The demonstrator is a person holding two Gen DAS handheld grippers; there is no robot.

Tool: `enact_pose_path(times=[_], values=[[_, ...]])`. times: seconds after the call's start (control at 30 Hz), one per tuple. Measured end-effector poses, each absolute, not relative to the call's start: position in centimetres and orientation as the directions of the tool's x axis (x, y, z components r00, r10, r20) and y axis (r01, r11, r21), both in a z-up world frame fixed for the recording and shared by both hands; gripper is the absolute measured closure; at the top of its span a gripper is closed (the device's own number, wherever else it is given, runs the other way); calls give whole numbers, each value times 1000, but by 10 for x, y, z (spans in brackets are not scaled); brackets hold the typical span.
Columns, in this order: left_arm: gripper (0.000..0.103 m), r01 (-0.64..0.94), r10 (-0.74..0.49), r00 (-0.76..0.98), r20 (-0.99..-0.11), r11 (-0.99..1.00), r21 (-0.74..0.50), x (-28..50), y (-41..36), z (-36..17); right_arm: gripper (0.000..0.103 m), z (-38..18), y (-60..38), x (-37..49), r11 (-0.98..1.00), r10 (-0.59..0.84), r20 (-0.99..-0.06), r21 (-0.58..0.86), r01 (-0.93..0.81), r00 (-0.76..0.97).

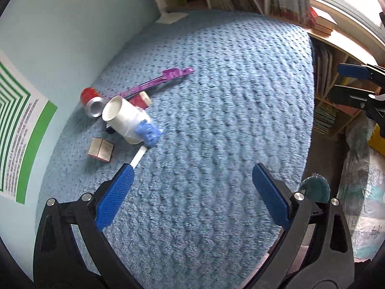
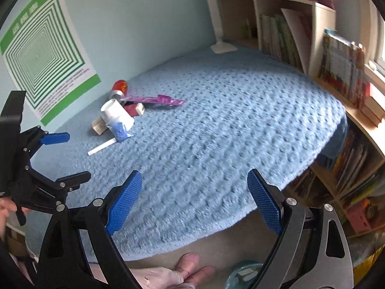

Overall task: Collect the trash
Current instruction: 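Swing both open tools back over the bedspread, then grasp the small red-edged box with the left tool while the right tool grasps the white paper cup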

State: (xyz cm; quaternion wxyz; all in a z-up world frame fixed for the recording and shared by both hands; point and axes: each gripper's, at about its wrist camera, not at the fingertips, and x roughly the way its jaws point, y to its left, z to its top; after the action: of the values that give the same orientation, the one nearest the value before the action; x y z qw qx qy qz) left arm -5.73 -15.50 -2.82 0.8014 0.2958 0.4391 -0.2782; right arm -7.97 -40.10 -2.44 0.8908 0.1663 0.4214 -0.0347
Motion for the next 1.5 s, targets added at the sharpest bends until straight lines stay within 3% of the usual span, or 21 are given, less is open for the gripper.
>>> enact_pose_path(times=[0.73,1.5], values=[[7,487,-52,497,-866,843,228,50,-50,-47,15,-17,-296,65,967,254,-777,219,-132,576],[7,484,-18,458,-889,844,233,121,-26,-90,15,-48,-247,157,953,300,-808,229,-199,507]])
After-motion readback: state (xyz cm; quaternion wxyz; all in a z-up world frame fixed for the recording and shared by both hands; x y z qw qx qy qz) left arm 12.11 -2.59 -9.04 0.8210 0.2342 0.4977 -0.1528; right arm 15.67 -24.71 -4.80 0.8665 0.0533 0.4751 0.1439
